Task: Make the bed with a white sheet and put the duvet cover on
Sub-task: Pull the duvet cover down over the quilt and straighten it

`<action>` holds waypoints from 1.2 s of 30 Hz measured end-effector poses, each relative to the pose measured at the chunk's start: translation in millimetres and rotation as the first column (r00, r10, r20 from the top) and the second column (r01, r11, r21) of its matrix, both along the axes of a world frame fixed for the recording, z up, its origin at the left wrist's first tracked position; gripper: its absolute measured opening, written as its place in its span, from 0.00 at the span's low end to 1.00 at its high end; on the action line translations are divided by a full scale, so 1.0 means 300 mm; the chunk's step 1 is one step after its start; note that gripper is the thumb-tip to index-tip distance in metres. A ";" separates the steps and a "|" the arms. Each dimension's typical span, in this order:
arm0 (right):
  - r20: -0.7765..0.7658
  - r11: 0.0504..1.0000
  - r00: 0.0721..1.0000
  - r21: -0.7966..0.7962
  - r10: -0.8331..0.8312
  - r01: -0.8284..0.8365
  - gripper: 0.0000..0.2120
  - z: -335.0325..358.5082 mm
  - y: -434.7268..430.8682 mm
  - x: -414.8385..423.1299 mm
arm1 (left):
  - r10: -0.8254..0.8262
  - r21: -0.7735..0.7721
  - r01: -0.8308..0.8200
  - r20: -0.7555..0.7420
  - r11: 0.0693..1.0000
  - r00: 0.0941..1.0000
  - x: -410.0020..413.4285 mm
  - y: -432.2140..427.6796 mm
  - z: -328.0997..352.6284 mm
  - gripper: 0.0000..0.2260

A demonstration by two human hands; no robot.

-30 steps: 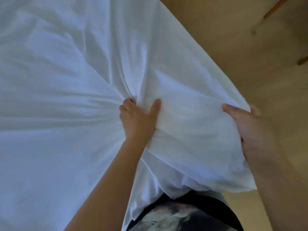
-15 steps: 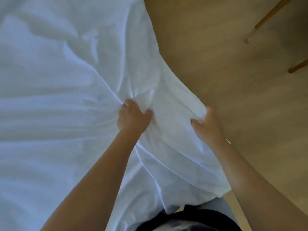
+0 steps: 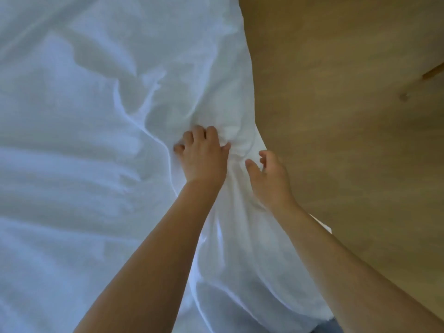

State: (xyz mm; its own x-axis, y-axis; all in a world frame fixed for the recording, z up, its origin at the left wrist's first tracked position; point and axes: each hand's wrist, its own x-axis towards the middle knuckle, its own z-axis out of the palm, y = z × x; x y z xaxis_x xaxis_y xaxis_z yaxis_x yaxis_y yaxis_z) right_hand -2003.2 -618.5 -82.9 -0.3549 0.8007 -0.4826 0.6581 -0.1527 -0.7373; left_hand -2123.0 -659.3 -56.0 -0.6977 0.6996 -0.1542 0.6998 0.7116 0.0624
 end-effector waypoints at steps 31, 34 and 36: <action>-0.293 0.804 0.903 -0.588 -0.313 0.088 0.05 0.272 0.420 -0.403 | 0.104 0.113 -0.711 0.962 0.694 0.254 -0.104 0.096 0.325 0.09; -0.552 0.810 0.670 -0.571 -0.496 0.129 0.12 0.388 0.549 -0.386 | 0.274 0.234 -0.422 0.478 0.876 0.835 -0.105 0.101 0.301 0.14; -0.642 0.913 0.702 -0.407 -0.309 0.029 0.10 0.456 0.519 -0.411 | 0.346 0.277 -0.480 0.416 0.832 0.841 -0.126 0.098 0.312 0.08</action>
